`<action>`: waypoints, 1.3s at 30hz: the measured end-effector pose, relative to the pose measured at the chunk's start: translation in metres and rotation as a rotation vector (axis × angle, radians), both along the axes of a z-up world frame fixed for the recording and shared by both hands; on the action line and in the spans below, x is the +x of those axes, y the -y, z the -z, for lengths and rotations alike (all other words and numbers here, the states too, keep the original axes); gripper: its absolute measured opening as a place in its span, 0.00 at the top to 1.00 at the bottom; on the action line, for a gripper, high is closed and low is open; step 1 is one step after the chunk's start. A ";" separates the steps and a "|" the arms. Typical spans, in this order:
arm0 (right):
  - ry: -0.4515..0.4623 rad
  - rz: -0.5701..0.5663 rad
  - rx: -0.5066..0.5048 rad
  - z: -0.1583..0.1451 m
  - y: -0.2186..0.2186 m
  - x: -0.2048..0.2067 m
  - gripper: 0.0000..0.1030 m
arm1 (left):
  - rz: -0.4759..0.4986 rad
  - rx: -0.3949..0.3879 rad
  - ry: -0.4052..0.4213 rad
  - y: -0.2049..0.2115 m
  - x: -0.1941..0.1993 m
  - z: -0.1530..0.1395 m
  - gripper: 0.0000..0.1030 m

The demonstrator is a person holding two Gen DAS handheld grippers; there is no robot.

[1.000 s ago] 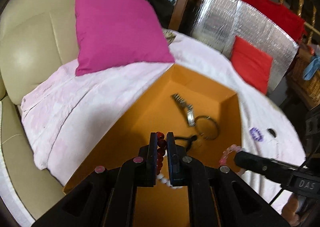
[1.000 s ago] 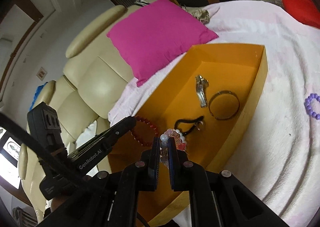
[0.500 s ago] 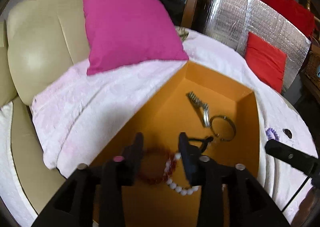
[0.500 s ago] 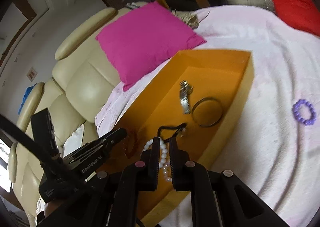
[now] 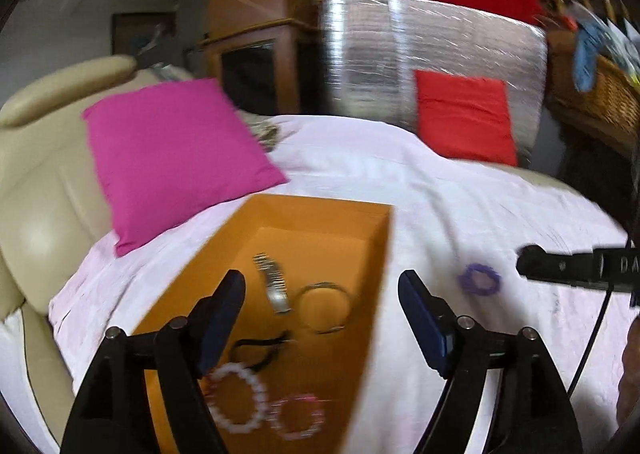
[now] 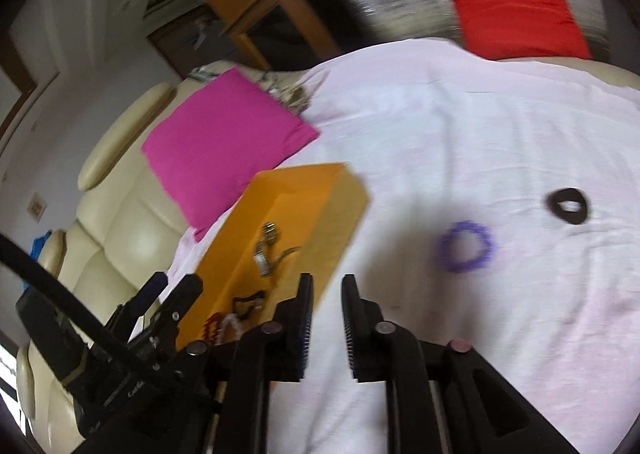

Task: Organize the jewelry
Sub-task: 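Carry red and clear bracelets into the orange box and open both tools, then grasp the black hair tie with the right tool while the left tool approaches the purple bracelet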

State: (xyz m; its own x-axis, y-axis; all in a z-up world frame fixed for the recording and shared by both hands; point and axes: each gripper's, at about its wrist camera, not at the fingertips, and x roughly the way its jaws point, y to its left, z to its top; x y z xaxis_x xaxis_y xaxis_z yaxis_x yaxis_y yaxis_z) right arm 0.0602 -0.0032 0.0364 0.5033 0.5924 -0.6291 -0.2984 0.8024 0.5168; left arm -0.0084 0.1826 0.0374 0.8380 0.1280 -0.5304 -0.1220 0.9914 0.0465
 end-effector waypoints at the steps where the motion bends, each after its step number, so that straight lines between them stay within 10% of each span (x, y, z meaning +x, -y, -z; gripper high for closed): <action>1: -0.005 0.023 0.003 0.000 0.012 0.002 0.74 | 0.015 0.006 -0.004 0.009 0.003 0.000 0.23; 14: -0.021 0.181 0.028 0.004 0.105 0.015 0.71 | 0.127 0.087 -0.066 0.101 0.035 0.012 0.22; 39: -0.045 0.292 0.071 0.017 0.170 0.037 0.71 | 0.135 0.150 -0.178 0.140 0.064 0.041 0.22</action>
State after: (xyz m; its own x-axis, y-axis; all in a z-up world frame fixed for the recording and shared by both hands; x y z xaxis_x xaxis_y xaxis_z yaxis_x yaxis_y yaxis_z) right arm 0.0977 -0.1734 0.0193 0.6310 0.4701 -0.6171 -0.0361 0.8124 0.5820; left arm 0.0560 0.0429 -0.0035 0.7480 0.1099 -0.6546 0.0338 0.9786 0.2029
